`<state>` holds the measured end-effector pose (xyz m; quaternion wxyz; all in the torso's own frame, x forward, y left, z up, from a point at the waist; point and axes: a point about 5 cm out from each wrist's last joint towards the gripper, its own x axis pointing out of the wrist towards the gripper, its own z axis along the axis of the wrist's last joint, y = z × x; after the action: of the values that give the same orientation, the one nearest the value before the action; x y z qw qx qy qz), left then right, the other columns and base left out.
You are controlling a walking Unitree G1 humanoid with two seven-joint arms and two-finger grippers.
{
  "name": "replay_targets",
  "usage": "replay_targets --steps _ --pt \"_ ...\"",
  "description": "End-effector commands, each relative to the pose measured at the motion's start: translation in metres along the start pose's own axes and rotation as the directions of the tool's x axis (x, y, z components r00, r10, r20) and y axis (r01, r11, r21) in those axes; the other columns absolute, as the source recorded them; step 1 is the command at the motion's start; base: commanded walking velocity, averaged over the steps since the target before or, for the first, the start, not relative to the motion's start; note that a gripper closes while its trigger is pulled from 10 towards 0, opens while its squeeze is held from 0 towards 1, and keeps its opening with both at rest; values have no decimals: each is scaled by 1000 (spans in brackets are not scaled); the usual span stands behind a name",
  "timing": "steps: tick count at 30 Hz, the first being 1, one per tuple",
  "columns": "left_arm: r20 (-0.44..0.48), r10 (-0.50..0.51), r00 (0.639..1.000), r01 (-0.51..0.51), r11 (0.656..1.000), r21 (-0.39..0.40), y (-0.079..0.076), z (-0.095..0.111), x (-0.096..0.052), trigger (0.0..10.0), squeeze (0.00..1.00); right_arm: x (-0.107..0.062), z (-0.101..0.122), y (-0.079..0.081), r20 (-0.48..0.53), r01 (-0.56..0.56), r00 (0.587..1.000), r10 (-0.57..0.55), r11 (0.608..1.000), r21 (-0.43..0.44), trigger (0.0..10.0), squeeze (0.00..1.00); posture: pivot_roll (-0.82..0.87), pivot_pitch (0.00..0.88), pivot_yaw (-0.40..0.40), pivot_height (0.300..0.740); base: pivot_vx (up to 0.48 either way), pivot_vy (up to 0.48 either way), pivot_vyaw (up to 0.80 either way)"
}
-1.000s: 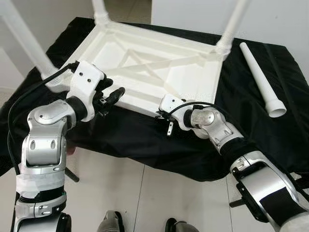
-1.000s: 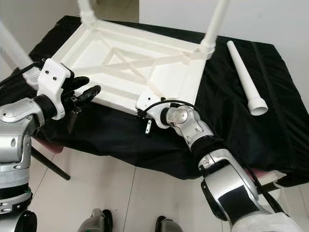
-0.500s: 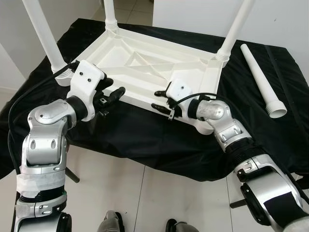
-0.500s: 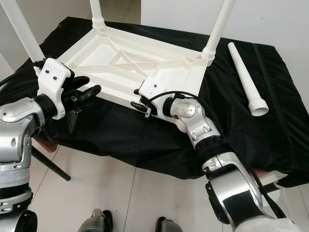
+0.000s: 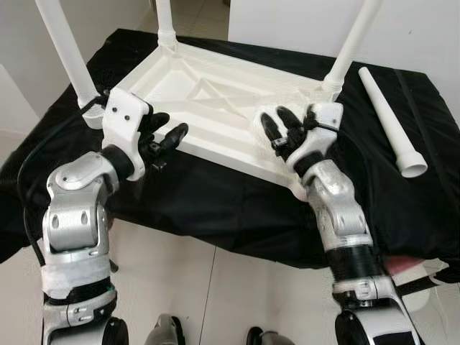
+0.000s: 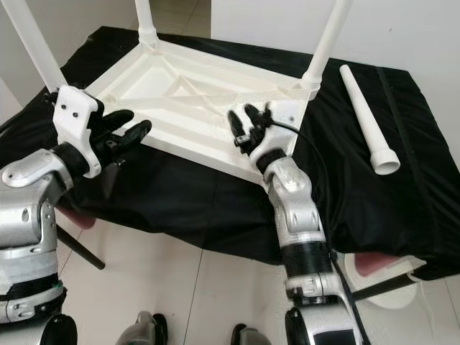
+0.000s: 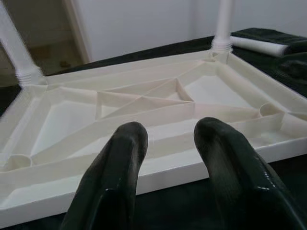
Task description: Building children table
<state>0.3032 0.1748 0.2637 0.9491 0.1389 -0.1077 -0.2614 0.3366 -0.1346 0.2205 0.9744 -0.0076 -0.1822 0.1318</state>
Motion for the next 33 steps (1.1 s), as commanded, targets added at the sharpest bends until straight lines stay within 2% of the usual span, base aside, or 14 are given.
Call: replay_targets --steps 1,5,13,14,16,17,18,23,25,28,29,30,31,33 --pt "-11 502 865 -502 865 24 28 -7 -12 10000 0 -4 8 -5 34 39 999 -39 999 -8 10000 0 -16 108 10 740 0 0 0" --pt "-42 561 826 -558 827 73 30 -22 -24 10000 0 -12 4 -9 3 87 996 -87 996 -16 10000 0 -22 90 10 740 0 0 0" --pt "-76 566 821 -560 824 91 24 -35 -32 10000 0 -17 4 -10 10 104 995 -104 993 -54 10000 0 -25 78 10 740 0 0 0" --pt "-85 579 811 -574 815 84 22 -40 -36 10000 0 -19 7 -9 34 85 996 -81 985 -148 10000 0 -35 62 3 740 0 0 0" --pt "-77 595 800 -587 803 103 21 -44 -38 10000 0 -20 8 -9 44 84 996 -76 975 -204 10000 0 -44 50 -6 740 0 0 0" --pt "-77 595 800 -587 803 103 21 -44 -38 10000 0 -20 8 -9 44 84 996 -76 975 -204 10000 0 -44 50 -6 740 0 0 0" --pt "-55 622 781 -612 780 132 24 -45 -36 10000 0 -18 9 -12 48 95 995 -85 960 -262 10000 0 -46 39 -11 740 0 0 0" --pt "-42 630 775 -620 772 139 26 -44 -33 10000 0 -17 10 -13 48 100 995 -90 958 -270 10000 0 -48 36 -15 740 0 0 0" --pt "-14 630 776 -624 771 124 31 -39 -22 10000 0 -17 6 -15 14 83 997 -82 964 -255 10000 0 -49 23 -18 740 0 0 0" --pt "-7 623 782 -619 778 112 31 -37 -19 10000 0 -17 4 -15 0 77 997 -79 966 -245 10000 0 -48 22 -18 740 0 0 0" --pt "-1 612 791 -608 786 107 30 -36 -16 10000 0 -16 1 -29 -25 126 990 -137 956 -265 10000 0 -54 26 -12 740 0 0 0" --pt "-1 612 791 -608 786 107 30 -36 -16 10000 0 -16 1 -29 -25 126 990 -137 956 -265 10000 0 -54 26 -12 740 0 0 0" --pt "-1 600 800 -597 796 97 29 -35 -15 10000 0 -14 1 -46 -52 189 977 -208 950 -249 10000 0 -54 33 -5 740 0 0 0" --pt "-1 600 800 -597 796 97 29 -35 -15 10000 0 -14 1 -46 -52 189 977 -208 950 -249 10000 0 -54 33 -5 740 0 0 0"
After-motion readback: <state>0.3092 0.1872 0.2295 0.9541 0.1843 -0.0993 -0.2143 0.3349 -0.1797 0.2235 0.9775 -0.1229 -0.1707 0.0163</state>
